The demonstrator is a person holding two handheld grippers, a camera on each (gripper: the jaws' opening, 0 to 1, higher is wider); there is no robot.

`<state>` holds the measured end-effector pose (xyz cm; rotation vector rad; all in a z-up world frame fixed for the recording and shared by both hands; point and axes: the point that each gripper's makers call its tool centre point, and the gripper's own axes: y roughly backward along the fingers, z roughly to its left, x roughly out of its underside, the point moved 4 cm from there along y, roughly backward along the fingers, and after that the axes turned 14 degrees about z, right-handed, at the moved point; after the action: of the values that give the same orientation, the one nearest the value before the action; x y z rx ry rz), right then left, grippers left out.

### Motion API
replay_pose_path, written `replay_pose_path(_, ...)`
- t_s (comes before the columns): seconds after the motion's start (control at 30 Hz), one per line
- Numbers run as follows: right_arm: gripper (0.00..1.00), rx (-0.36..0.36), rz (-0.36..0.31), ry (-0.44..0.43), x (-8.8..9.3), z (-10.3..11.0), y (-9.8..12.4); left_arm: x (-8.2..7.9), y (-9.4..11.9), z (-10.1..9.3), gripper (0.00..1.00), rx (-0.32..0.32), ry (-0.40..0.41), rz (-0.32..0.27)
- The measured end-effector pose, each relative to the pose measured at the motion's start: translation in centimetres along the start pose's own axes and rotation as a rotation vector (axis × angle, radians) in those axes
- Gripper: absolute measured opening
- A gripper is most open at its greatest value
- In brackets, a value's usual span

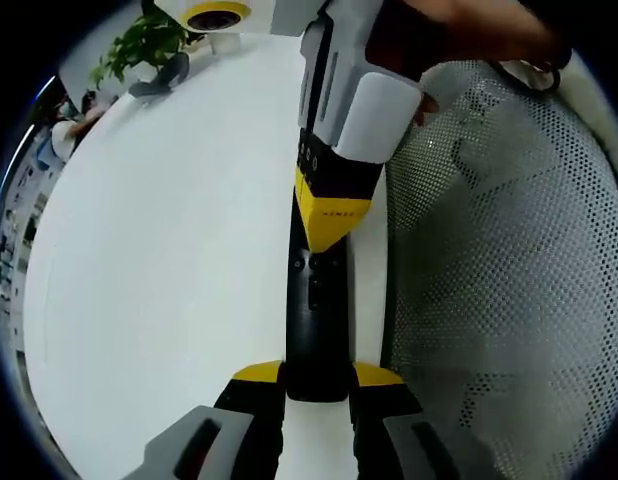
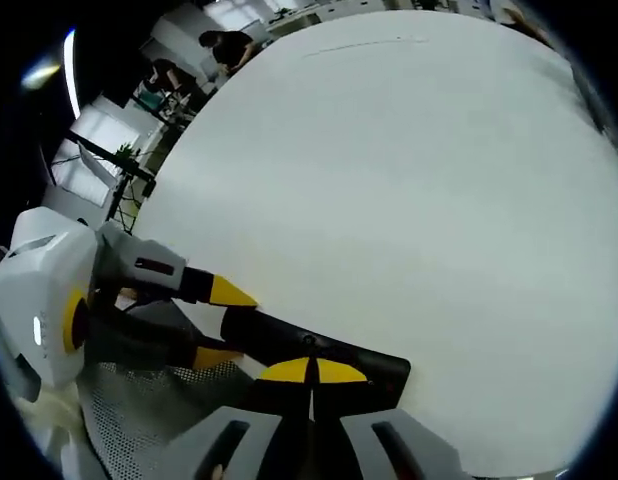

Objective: Press the specified remote control buttons in sequence, fully releasing each button before pressing the next.

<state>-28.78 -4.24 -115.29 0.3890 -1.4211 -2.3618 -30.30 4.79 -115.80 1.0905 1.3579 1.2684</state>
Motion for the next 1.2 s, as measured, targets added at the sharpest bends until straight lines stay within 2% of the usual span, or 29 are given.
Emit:
replay_pose_path(0.1,0.00,0.029,0.020,0.013,-0.2,0.1,-0.1,0.2,0.0,0.0,0.23,0.002,0.000,-0.021)
replay_pose_path(0.33,0.00,0.014,0.033,-0.040,-0.4,0.0,0.0,0.3,0.0,0.0,0.23,0.002,0.006,-0.051)
replay_pose_path(0.7,0.00,0.046,0.024,0.021,-0.2,0.4,0.1,0.1,0.0,0.0,0.23,0.006,0.005,-0.024)
replay_pose_path(0.97,0.00,0.060,0.030,0.010,0.2,0.1,0.5,0.1,0.0,0.0,0.23,0.005,0.013,-0.026)
replay_pose_path(1.2,0.00,0.041,0.043,-0.012,0.8,-0.2,0.8,0.1,0.0,0.0,0.23,0.004,0.009,-0.025)
